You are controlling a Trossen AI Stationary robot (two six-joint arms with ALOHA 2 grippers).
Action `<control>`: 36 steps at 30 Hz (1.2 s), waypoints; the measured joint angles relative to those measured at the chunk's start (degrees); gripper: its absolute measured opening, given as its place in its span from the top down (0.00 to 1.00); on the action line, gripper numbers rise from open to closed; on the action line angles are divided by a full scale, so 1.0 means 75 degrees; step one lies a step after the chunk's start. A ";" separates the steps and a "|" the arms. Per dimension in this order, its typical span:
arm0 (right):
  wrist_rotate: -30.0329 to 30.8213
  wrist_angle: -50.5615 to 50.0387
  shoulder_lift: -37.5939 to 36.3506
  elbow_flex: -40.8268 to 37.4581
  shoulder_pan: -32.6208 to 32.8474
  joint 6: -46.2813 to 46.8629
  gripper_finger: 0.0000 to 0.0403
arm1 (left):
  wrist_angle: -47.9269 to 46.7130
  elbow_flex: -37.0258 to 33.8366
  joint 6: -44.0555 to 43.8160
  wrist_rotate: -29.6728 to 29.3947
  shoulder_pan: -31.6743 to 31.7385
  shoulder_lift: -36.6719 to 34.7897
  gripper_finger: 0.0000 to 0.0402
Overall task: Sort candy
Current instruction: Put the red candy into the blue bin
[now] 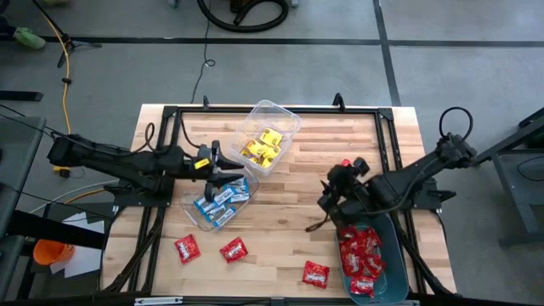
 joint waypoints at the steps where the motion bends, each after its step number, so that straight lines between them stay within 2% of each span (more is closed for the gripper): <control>1: 0.0002 0.0000 0.0000 0.0000 -0.0142 -0.0221 0.43 | -0.0093 0.0000 0.0077 0.0000 -0.0021 0.0013 0.67; 10: 0.0831 0.0147 0.0000 0.0000 -0.1033 -0.1481 0.43 | -0.0174 0.0000 0.0396 -0.0003 -0.0217 0.0121 0.67; 14: 0.0900 0.0623 0.0000 0.0000 -0.1269 -0.2160 0.43 | 0.0026 0.0000 0.0454 0.0009 -0.0290 0.0036 0.67; 18: 0.0409 0.1346 0.0000 0.0000 -0.1426 -0.2689 0.43 | 0.0050 0.0000 0.0299 0.0039 -0.0367 -0.0098 0.67; 21: -0.0581 0.1943 0.0000 0.0000 -0.1513 -0.2755 0.43 | 0.0202 0.0000 -0.0313 0.0052 -0.0380 -0.0260 0.67; 26: -0.2118 0.2829 0.0000 0.0000 -0.1519 -0.2427 0.43 | 0.0627 0.0000 -0.1629 0.0050 -0.0381 -0.0423 0.67; 29: -0.2564 0.3090 0.0000 0.0000 -0.1522 -0.1755 0.43 | 0.0902 0.0000 -0.2395 0.0051 -0.0392 -0.0433 0.67; 32: -0.2531 0.3116 0.0000 0.0000 -0.1522 -0.0942 0.43 | 0.1237 0.0000 -0.3081 0.0052 -0.0430 -0.0427 0.67; 36: -0.1741 0.3125 0.0000 0.0000 -0.1516 0.0142 0.43 | 0.1243 0.0003 -0.3830 0.0002 -0.0455 -0.0421 0.67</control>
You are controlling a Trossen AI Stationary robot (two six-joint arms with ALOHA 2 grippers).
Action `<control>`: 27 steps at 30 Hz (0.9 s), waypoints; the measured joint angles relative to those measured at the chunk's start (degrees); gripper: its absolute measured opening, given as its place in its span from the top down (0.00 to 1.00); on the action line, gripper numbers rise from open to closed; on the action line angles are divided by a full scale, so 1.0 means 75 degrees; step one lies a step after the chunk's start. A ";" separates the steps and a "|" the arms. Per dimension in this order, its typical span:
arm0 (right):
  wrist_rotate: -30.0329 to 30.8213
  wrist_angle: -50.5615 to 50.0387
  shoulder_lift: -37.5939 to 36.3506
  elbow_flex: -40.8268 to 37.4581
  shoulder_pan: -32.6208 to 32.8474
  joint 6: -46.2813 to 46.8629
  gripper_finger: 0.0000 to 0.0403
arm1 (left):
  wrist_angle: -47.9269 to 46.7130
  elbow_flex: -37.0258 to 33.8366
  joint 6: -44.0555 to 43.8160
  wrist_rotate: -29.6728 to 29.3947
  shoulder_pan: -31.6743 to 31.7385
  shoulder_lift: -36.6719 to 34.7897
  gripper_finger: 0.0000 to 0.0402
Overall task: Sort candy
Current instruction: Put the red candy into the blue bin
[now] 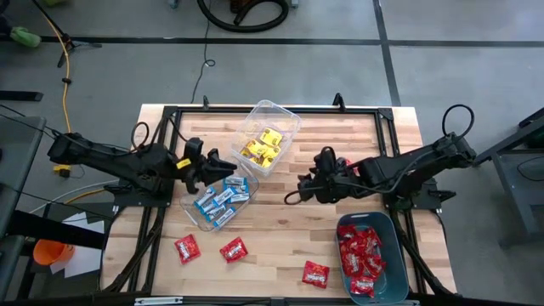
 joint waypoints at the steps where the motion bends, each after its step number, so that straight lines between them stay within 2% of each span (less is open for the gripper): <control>1: 0.0178 -0.0004 0.0000 0.0000 0.0000 0.0168 0.43 | 0.0012 0.0000 -0.0113 -0.0003 0.0003 0.0000 0.67; 5: 0.0355 -0.0367 0.0000 0.0000 -0.0221 0.0584 0.43 | 0.0001 0.0000 -0.0412 -0.0031 0.0003 0.0060 0.67; 11: 0.0250 -0.2595 -0.0006 -0.0148 -0.1020 0.1808 0.43 | -0.0065 0.0000 0.0135 -0.0256 0.0021 0.0262 0.67; 14: -0.0336 -0.3408 -0.0030 -0.0664 -0.1553 0.2337 0.43 | -0.0042 0.0000 0.0638 -0.0485 0.0125 0.0412 0.67; 16: -0.1079 -0.3321 -0.0044 -0.1278 -0.1888 0.2613 0.43 | -0.0068 0.0000 0.0754 -0.0437 0.0316 0.0495 0.67; 18: -0.2056 -0.2744 -0.0047 -0.2050 -0.2120 0.2686 0.43 | -0.0040 0.0000 0.0762 -0.0141 0.0604 0.0564 0.67; 21: -0.2842 -0.2081 -0.0044 -0.3000 -0.2378 0.3129 0.43 | -0.0079 0.0000 0.0479 0.0779 0.1152 0.0596 0.67; 24: -0.2749 -0.2023 -0.0065 -0.3463 -0.2564 0.4016 0.43 | -0.0296 0.0000 0.0313 0.1702 0.1707 0.0611 0.67; 27: -0.2539 -0.1818 -0.0076 -0.3840 -0.2833 0.4484 0.43 | -0.0551 0.0000 0.0317 0.2167 0.2157 0.0613 0.67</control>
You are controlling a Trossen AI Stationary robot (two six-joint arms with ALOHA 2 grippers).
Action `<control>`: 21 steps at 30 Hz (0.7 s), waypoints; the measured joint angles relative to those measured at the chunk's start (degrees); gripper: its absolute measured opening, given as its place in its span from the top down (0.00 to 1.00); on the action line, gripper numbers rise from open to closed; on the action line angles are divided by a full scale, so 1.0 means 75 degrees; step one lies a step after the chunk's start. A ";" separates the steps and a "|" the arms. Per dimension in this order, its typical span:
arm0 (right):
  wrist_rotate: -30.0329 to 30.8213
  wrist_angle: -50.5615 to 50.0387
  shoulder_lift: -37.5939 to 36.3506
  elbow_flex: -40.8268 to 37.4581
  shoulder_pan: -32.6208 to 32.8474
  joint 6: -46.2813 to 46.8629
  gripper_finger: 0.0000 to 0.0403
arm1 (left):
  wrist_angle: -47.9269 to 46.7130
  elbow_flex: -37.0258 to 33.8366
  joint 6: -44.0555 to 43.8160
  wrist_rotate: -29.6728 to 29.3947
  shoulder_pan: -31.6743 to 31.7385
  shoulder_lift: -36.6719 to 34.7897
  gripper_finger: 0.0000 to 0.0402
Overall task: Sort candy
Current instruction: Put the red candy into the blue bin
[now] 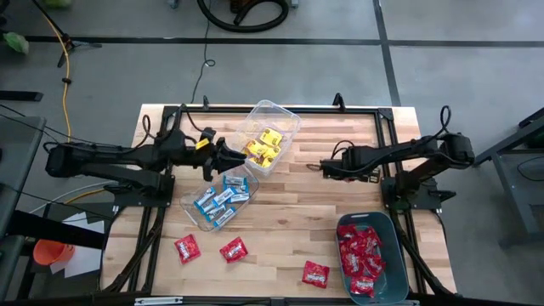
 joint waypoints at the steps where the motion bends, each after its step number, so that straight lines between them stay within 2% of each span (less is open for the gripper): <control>1: 0.0102 0.0189 0.0001 -0.0155 -0.0137 0.0016 0.43 | -0.0104 0.0000 -0.0001 0.0039 0.0124 -0.0001 0.67; 7: 0.0363 0.1834 0.0003 -0.1179 -0.0960 -0.0207 0.43 | -0.0289 0.0000 -0.0298 0.0034 0.0591 -0.0001 0.67; 11: 0.0227 0.3090 -0.0004 -0.1815 -0.1402 -0.0796 0.43 | -0.0292 -0.0001 -0.0747 0.0031 0.0667 -0.0001 0.67; 15: 0.0299 0.3418 -0.0047 -0.2178 -0.1520 -0.0994 0.44 | -0.0296 -0.0002 -0.1057 -0.0038 0.0661 -0.0001 0.67; 18: 0.0437 0.3417 -0.0034 -0.2222 -0.1477 -0.1496 0.51 | -0.0287 0.0000 -0.1278 -0.0158 0.0661 -0.0001 0.67; 21: 0.0538 0.3271 -0.0029 -0.2019 -0.1334 -0.2242 0.68 | 0.0041 -0.0003 -0.1562 -0.0359 0.0661 0.0001 0.67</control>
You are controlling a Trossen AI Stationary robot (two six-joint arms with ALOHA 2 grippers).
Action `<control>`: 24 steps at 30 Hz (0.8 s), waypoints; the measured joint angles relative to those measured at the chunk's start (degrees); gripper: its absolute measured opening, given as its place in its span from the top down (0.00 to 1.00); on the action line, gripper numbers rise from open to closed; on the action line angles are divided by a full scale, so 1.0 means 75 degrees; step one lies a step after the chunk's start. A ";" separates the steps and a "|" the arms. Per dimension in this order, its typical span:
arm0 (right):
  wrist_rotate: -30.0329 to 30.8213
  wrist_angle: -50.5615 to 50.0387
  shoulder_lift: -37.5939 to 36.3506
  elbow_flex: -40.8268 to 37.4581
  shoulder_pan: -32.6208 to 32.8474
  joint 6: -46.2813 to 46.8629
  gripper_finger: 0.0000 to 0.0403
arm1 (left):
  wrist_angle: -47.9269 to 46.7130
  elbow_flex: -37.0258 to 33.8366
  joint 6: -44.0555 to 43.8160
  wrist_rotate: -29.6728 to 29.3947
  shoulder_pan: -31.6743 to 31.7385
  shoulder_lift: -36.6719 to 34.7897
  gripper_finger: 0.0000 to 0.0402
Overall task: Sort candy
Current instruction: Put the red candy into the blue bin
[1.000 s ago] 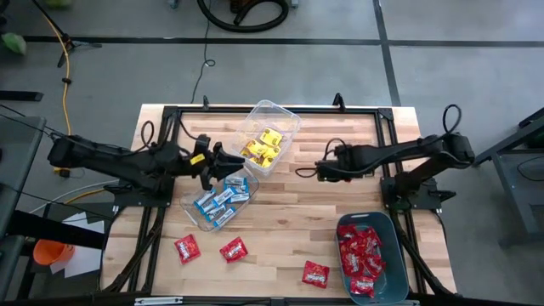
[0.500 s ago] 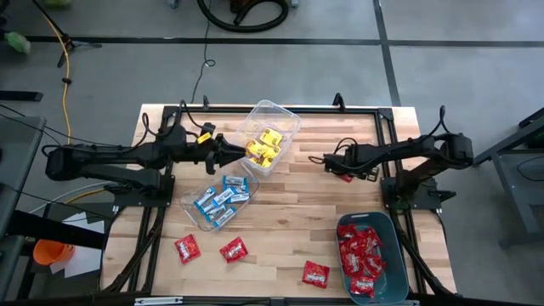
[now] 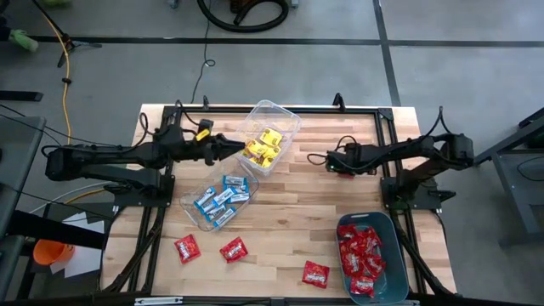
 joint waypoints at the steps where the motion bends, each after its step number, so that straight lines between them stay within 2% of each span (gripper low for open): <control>1: 0.0002 -0.0080 -0.0023 0.0109 0.0059 -0.0311 0.75 | 0.0259 0.0000 -0.0044 -0.0040 -0.0003 -0.0002 0.67; 3: -0.0035 -0.0384 -0.0176 0.0344 0.0215 -0.0964 0.90 | 0.0805 0.0000 -0.0025 -0.0102 -0.0022 -0.0003 0.67; 4: 0.0025 -0.0485 -0.0317 0.0527 0.0323 -0.1353 0.95 | 0.1099 0.0000 0.0043 -0.0108 -0.0029 -0.0003 0.67; 5: 0.0089 -0.0525 -0.0494 0.0739 0.0444 -0.1725 0.96 | 0.1431 0.0000 0.0147 -0.0125 -0.0029 -0.0003 0.67; 9: 0.0112 -0.0955 -0.1396 0.1514 0.1251 -0.3442 0.91 | 0.2370 0.0003 0.0553 -0.0325 -0.0029 -0.0009 0.67; 12: -0.0489 -0.0863 -0.2256 0.2094 0.2195 -0.4476 0.93 | 0.2378 0.0003 0.0826 -0.0555 -0.0026 -0.0007 0.67; 14: -0.1146 -0.0880 -0.2768 0.2429 0.2912 -0.4740 0.96 | 0.2308 0.0003 0.0900 -0.0643 -0.0023 -0.0006 0.67; 16: -0.1824 -0.0863 -0.3257 0.2710 0.3655 -0.4419 0.98 | 0.2141 0.0003 0.0904 -0.0668 -0.0015 -0.0005 0.67; 19: -0.2518 -0.0872 -0.3750 0.2907 0.4806 -0.3140 0.97 | 0.1808 0.0003 0.0910 -0.0665 -0.0015 0.0003 0.67; 24: -0.2630 -0.0890 -0.3866 0.2818 0.6767 -0.0812 0.90 | 0.1303 0.0003 0.0901 -0.0665 -0.0015 0.0003 0.67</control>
